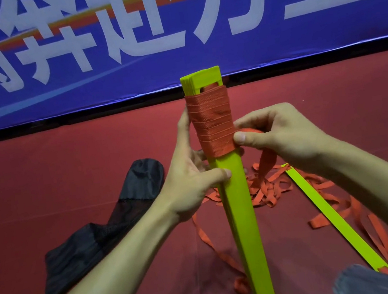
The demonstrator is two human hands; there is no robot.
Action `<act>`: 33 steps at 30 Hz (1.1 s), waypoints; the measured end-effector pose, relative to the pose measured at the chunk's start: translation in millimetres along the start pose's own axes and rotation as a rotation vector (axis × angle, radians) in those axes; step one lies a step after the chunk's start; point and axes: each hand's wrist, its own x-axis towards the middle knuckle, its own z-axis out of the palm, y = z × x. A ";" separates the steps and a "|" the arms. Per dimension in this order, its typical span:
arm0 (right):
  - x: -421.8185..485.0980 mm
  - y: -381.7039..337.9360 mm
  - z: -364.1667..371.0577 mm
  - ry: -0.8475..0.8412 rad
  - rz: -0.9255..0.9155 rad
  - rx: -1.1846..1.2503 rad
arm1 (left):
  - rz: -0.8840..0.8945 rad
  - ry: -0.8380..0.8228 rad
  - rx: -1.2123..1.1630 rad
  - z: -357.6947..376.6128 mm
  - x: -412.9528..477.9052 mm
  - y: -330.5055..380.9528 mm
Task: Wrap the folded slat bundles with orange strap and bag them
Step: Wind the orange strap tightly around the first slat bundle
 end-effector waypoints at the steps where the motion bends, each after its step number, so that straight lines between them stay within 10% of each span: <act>1: -0.8 0.3 0.4 -0.063 0.029 0.004 | -0.010 -0.022 -0.025 -1.0 -0.1 -0.3; 5: -3.2 1.2 6.1 -0.180 0.090 0.027 | -0.092 -0.092 -0.142 -5.4 -0.8 -1.7; 21: -0.5 -5.2 27.5 0.361 -0.001 -0.151 | 0.062 0.292 0.466 16.6 0.8 -1.2; 33: 6.6 5.9 4.4 0.296 -0.098 -0.154 | -0.007 0.278 0.180 4.8 3.4 1.0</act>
